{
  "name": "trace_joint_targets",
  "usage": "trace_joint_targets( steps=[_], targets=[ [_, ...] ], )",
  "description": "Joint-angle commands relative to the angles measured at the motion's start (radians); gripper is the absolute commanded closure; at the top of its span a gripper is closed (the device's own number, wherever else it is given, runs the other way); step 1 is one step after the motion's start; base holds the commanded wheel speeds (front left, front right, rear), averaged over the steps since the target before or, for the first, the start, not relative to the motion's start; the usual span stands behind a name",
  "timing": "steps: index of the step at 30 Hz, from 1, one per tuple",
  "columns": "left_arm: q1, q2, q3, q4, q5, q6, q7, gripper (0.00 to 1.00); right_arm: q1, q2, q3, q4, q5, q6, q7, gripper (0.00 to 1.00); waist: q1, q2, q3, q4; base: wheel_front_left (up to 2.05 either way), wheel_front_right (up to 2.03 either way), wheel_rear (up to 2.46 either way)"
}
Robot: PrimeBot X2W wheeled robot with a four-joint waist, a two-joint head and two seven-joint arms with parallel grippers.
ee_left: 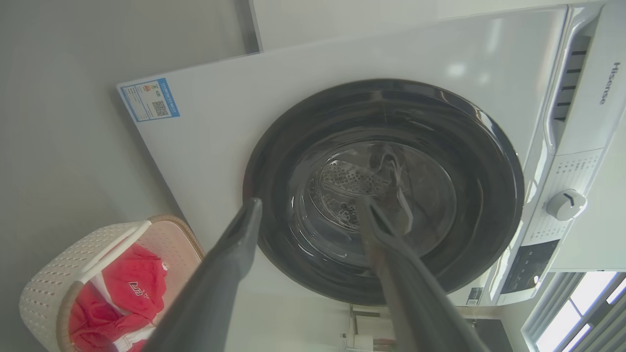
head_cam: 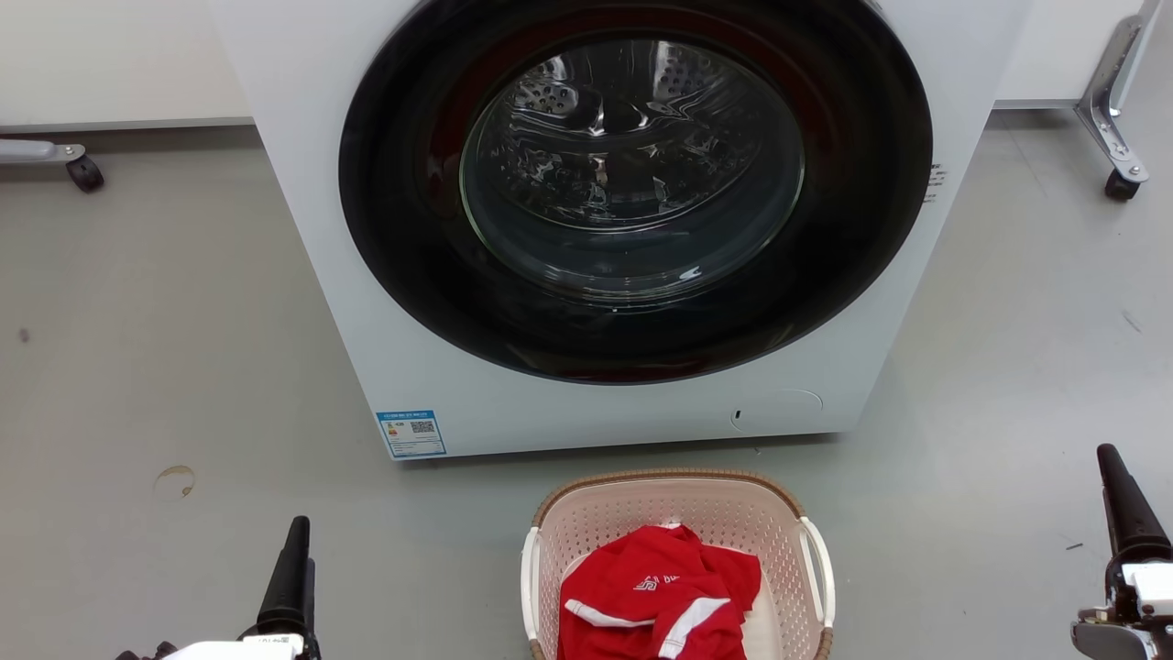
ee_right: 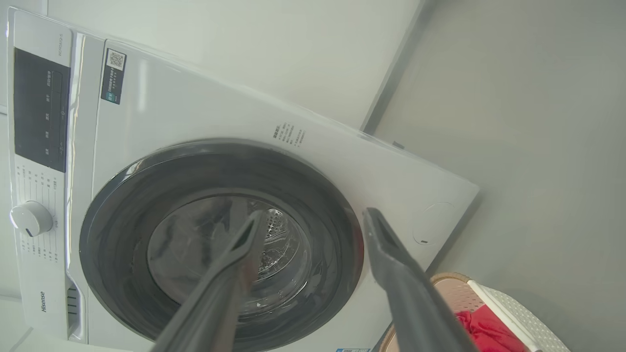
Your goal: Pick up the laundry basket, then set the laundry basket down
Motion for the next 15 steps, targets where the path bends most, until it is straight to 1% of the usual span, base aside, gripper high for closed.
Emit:
trace_joint_targets(
  steps=[1,4,7,8,10,11,15],
  targets=[
    [-0.028,0.011,0.000,-0.034,0.032,-0.002,-0.012,0.00,-0.023,-0.038,0.007,-0.038,-0.046,0.002,-0.018,0.00,-0.0002,0.0000,0.000,0.001,0.00,0.00,0.00],
    [-0.028,0.011,-0.003,-0.037,0.056,0.001,-0.018,0.00,-0.022,-0.041,0.009,-0.044,-0.080,0.002,-0.024,0.00,-0.0002,0.0000,0.000,0.001,0.00,0.00,0.00],
    [-0.027,0.012,-0.009,-0.048,0.096,0.010,-0.030,0.00,-0.019,-0.045,0.013,-0.054,-0.146,0.002,-0.036,0.00,-0.0002,0.0000,0.000,0.002,0.00,0.00,0.00],
    [-0.027,0.012,-0.009,-0.048,0.096,0.010,-0.030,0.00,-0.019,-0.045,0.013,-0.054,-0.146,0.002,-0.036,0.00,-0.0002,0.0000,0.000,0.002,0.00,0.00,0.00],
    [-0.027,0.013,-0.016,-0.056,0.136,0.021,-0.038,0.00,-0.017,-0.051,0.020,-0.061,-0.196,0.002,-0.045,0.00,-0.0002,0.0000,0.001,0.002,0.00,0.00,0.00],
    [-0.027,0.013,-0.016,-0.056,0.136,0.021,-0.038,0.00,-0.017,-0.051,0.020,-0.061,-0.196,0.002,-0.045,0.00,-0.0002,0.0000,0.001,0.002,0.00,0.00,0.00],
    [-0.026,0.013,-0.027,-0.066,0.189,0.035,-0.050,0.00,-0.014,-0.059,0.027,-0.069,-0.265,0.002,-0.057,0.00,-0.0002,0.0000,0.001,0.002,0.00,0.00,0.00]
  ],
)
